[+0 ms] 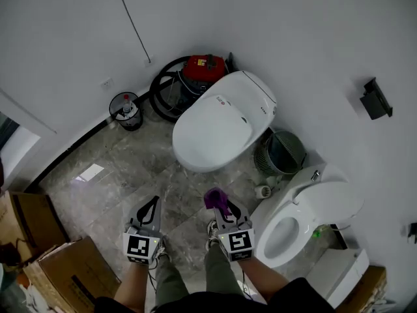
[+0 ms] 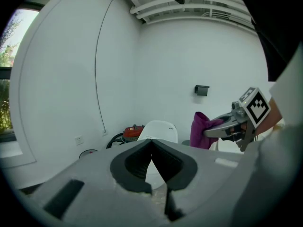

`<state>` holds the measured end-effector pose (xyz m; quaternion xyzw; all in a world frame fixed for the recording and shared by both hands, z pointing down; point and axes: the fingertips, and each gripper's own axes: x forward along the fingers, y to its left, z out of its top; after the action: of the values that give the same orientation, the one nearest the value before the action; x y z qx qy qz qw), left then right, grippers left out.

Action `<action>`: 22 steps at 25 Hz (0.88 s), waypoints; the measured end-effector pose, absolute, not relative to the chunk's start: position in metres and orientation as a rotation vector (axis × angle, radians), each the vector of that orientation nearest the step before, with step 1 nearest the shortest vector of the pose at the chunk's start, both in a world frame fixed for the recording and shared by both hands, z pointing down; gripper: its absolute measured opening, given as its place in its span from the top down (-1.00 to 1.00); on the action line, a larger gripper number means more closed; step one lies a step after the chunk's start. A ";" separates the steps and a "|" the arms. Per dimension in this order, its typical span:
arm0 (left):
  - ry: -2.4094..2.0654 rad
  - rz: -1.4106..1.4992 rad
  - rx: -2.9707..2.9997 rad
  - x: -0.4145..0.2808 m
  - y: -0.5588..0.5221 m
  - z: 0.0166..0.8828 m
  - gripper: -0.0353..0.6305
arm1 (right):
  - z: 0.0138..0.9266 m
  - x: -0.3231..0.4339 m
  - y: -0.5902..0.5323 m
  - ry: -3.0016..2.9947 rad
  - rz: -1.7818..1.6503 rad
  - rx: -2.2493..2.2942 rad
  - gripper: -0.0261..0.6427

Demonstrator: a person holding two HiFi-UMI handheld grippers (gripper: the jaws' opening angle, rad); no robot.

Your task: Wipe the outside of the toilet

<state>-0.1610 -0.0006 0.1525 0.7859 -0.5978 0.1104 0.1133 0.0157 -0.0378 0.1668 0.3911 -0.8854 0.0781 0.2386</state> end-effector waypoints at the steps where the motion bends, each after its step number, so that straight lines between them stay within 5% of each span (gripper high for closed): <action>1: -1.758 0.318 2.293 -0.161 -0.005 0.166 0.88 | 0.179 0.013 -0.042 -2.426 0.215 1.049 0.67; 22: -1.762 0.288 2.258 -0.178 -0.061 0.462 0.88 | 0.481 -0.035 -0.088 -2.435 0.256 1.075 0.67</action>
<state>-0.1782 -0.0613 0.4623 0.7775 -0.6069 0.0992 0.1312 -0.0353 -0.0877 0.4809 0.3912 -0.8858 0.0930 0.2317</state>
